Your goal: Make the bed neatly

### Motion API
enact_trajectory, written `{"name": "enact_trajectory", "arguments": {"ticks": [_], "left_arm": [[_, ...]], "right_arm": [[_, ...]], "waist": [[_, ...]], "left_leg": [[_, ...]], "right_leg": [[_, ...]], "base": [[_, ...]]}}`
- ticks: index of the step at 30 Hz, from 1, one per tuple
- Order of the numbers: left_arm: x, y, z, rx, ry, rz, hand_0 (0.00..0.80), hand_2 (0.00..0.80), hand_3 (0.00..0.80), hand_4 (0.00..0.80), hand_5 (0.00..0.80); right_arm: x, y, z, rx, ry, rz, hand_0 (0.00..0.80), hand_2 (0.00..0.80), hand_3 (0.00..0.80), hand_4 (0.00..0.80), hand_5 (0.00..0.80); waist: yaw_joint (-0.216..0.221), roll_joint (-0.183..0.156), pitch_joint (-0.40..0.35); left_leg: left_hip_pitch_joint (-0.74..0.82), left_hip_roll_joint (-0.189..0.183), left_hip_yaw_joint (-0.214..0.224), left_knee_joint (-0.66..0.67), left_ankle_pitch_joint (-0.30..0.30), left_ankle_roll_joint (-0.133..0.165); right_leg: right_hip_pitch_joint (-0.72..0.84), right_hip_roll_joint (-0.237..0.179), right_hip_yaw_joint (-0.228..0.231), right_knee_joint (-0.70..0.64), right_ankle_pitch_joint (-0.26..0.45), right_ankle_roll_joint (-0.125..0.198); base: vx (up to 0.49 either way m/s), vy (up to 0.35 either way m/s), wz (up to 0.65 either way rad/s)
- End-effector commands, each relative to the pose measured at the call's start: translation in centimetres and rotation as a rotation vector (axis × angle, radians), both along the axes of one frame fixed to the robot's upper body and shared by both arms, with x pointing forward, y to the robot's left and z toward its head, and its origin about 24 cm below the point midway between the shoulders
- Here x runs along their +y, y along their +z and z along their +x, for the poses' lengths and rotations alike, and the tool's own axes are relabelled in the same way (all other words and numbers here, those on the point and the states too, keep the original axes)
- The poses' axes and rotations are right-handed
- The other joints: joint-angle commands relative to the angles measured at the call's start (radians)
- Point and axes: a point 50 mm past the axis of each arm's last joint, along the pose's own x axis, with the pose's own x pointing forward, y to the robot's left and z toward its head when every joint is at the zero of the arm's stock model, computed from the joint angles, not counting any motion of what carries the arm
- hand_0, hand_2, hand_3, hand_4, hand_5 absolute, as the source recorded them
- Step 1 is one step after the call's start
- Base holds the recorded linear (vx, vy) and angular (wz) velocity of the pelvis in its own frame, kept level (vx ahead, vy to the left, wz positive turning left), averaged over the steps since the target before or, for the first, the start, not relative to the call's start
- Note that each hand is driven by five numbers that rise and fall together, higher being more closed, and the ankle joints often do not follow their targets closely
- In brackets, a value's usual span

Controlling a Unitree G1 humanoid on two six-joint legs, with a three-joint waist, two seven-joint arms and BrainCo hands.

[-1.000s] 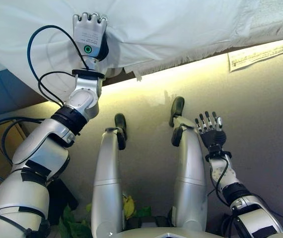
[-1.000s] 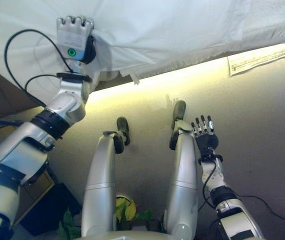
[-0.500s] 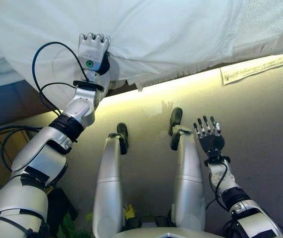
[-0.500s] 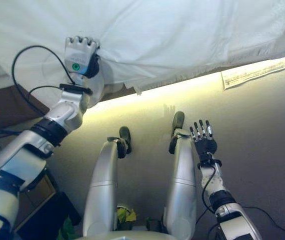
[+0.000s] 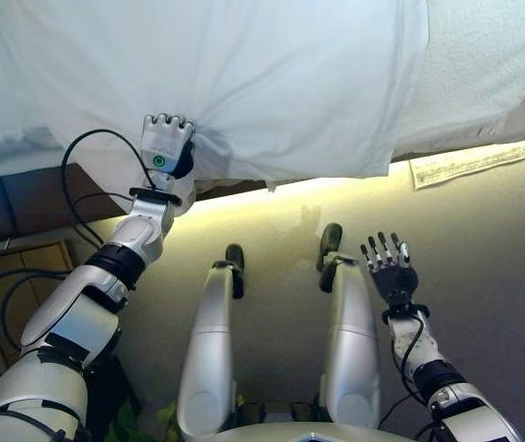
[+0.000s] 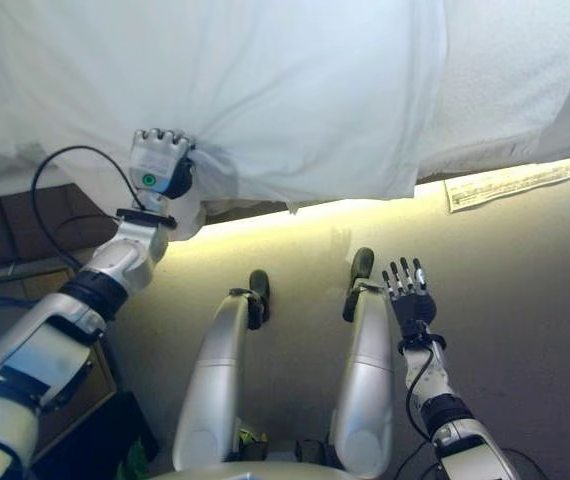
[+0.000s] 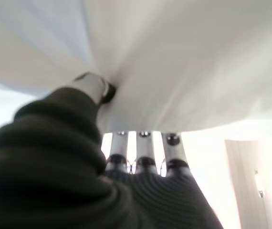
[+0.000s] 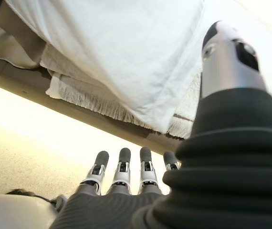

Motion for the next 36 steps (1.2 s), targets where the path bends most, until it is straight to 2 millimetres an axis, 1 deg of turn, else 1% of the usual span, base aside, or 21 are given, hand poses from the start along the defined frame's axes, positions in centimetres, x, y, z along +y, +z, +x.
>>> {"name": "enact_trajectory", "arguments": {"ticks": [1,4,8,10,12,13,17,19,21,23,24,28,30,33,34,36], "left_arm": [[3.5,-0.3,-1.1,-0.043,0.064,0.08,0.8,0.8,0.8,0.8,0.8],[4.3,-1.5,-1.7,-0.024,0.06,0.14,0.8,0.8,0.8,0.8,0.8],[5.6,-1.9,-2.1,-0.021,0.089,0.172,0.8,0.8,0.8,0.8,0.8],[5.6,-2.9,-2.3,-0.009,0.097,0.189,0.8,0.8,0.8,0.8,0.8],[4.9,-3.9,-2.4,0.005,0.099,0.188,0.8,0.8,0.8,0.8,0.8],[4.1,-4.3,-2.2,0.015,0.09,0.181,0.8,0.8,0.8,0.8,0.8],[1.6,-4.8,-1.5,0.042,0.034,0.189,0.8,0.8,0.8,0.8,0.8],[1.1,-4.8,-1.3,0.045,0.022,0.179,0.8,0.8,0.8,0.8,0.8],[0.0,-4.7,-1.0,0.047,0.003,0.155,0.8,0.8,0.8,0.8,0.8],[-0.5,-4.7,-0.9,0.044,-0.008,0.125,0.8,0.8,0.8,0.8,0.8],[-1.0,-4.6,-0.8,0.037,-0.015,0.077,0.0,0.0,0.0,0.0,0.0],[-1.9,-4.9,-0.6,0.071,-0.014,0.005,0.0,0.0,0.0,0.0,0.0],[-2.6,-5.3,-0.6,0.089,-0.03,-0.038,0.0,0.0,0.0,0.0,0.0],[-3.3,-5.4,-0.6,0.113,-0.046,-0.14,0.0,0.0,0.0,0.0,0.0],[-3.5,-5.6,-0.6,0.153,-0.053,-0.207,0.0,0.0,0.0,0.0,0.0],[-3.8,-5.8,-0.7,0.172,-0.062,-0.24,0.0,0.0,0.0,0.0,0.0]], "right_arm": [[-1.9,-0.5,-2.1,-0.025,-0.044,-0.02,0.0,0.0,0.0,0.0,0.0],[-2.3,-1.1,-2.7,-0.02,-0.062,-0.019,0.0,0.0,0.0,0.0,0.0],[-2.6,-1.6,-3.2,-0.018,-0.071,-0.017,0.0,0.0,0.0,0.0,0.0],[-1.6,-1.4,-2.7,-0.002,-0.075,-0.009,0.0,0.0,0.0,0.0,0.0],[-0.2,-0.5,-1.5,0.012,-0.076,-0.007,0.0,0.0,0.0,0.0,0.0],[0.4,0.2,-0.6,0.021,-0.079,-0.007,0.0,0.0,0.0,0.0,0.0],[1.8,1.9,1.8,0.026,-0.093,-0.013,0.0,0.0,0.0,0.0,0.0],[2.1,2.3,2.3,0.023,-0.096,-0.015,0.0,0.0,0.0,0.0,0.0],[2.7,2.8,3.0,0.017,-0.107,-0.015,0.0,0.0,0.0,0.0,0.0],[2.9,3.0,3.3,0.009,-0.117,-0.012,0.0,0.0,0.0,0.0,0.0],[3.2,3.2,3.5,0.002,-0.127,-0.006,0.0,0.0,0.0,0.0,0.0],[3.7,3.3,3.8,-0.012,-0.139,0.004,0.0,0.0,0.0,0.0,0.0],[4.4,3.6,4.0,-0.021,-0.141,0.014,0.0,0.0,0.0,0.0,0.0],[5.0,3.8,4.2,-0.027,-0.143,0.019,0.0,0.0,0.0,0.0,0.0],[5.1,3.8,4.3,-0.025,-0.147,0.02,0.0,0.0,0.0,0.0,0.0],[5.3,4.0,4.4,-0.023,-0.151,0.024,0.0,0.0,0.0,0.0,0.0]], "waist": [[0.029,0.039,0.001],[0.034,0.04,0.001],[0.04,0.044,0.001],[0.041,0.044,0.001],[0.042,0.044,0.001],[0.044,0.047,0.001],[0.052,0.056,0.001],[0.054,0.057,0.001],[0.06,0.055,0.001],[0.065,0.055,0.001],[0.071,0.052,0.001],[0.084,0.048,0.001],[0.093,0.04,0.001],[0.1,0.036,0.001],[0.104,0.035,0.001],[0.108,0.035,0.001]], "left_leg": [[0.093,-0.008,0.022,-0.211,0.173,0.016],[0.141,-0.015,0.021,-0.243,0.18,0.018],[0.176,-0.018,0.021,-0.27,0.186,0.017],[0.187,-0.022,0.016,-0.265,0.179,0.018],[0.184,-0.023,0.014,-0.251,0.179,0.017],[0.184,-0.026,0.014,-0.247,0.181,0.016],[0.18,-0.034,0.012,-0.252,0.188,0.012],[0.177,-0.034,0.012,-0.257,0.192,0.011],[0.17,-0.036,0.01,-0.266,0.198,0.008],[0.161,-0.037,0.009,-0.27,0.202,0.008],[0.152,-0.036,0.008,-0.272,0.205,0.006],[0.142,-0.036,0.002,-0.276,0.211,0.004],[0.131,-0.037,-0.001,-0.272,0.214,0.002],[0.125,-0.037,-0.003,-0.27,0.217,0.001],[0.126,-0.036,-0.003,-0.272,0.217,0.001],[0.125,-0.037,-0.006,-0.273,0.219,0.001]], "right_leg": [[0.087,0.001,-0.044,-0.083,0.131,0.078],[0.133,-0.003,-0.047,-0.119,0.143,0.081],[0.166,-0.008,-0.048,-0.144,0.152,0.086],[0.174,-0.009,-0.042,-0.141,0.148,0.086],[0.168,-0.012,-0.039,-0.118,0.146,0.087],[0.167,-0.014,-0.039,-0.108,0.146,0.088],[0.166,-0.017,-0.042,-0.107,0.145,0.092],[0.165,-0.017,-0.044,-0.114,0.145,0.092],[0.165,-0.016,-0.05,-0.129,0.146,0.094],[0.162,-0.017,-0.054,-0.135,0.149,0.094],[0.16,-0.021,-0.059,-0.142,0.15,0.096],[0.159,-0.025,-0.069,-0.148,0.154,0.098],[0.157,-0.029,-0.076,-0.15,0.158,0.099],[0.157,-0.032,-0.085,-0.149,0.158,0.098],[0.159,-0.035,-0.089,-0.151,0.158,0.099],[0.16,-0.038,-0.093,-0.149,0.158,0.098]], "base": [[0.034,0.03,0.18],[0.042,0.031,0.1],[0.038,0.023,0.07],[0.073,0.003,0.04],[0.062,0.025,0.06],[0.039,0.045,0.11],[0.0,0.034,0.13],[-0.021,0.005,0.06],[-0.019,-0.007,0.0],[-0.048,-0.029,0.0],[-0.043,-0.052,0.02],[-0.017,-0.056,0.13],[-0.008,-0.073,0.1],[-0.002,-0.037,0.11],[0.006,-0.022,0.08],[0.003,-0.016,0.13]]}}
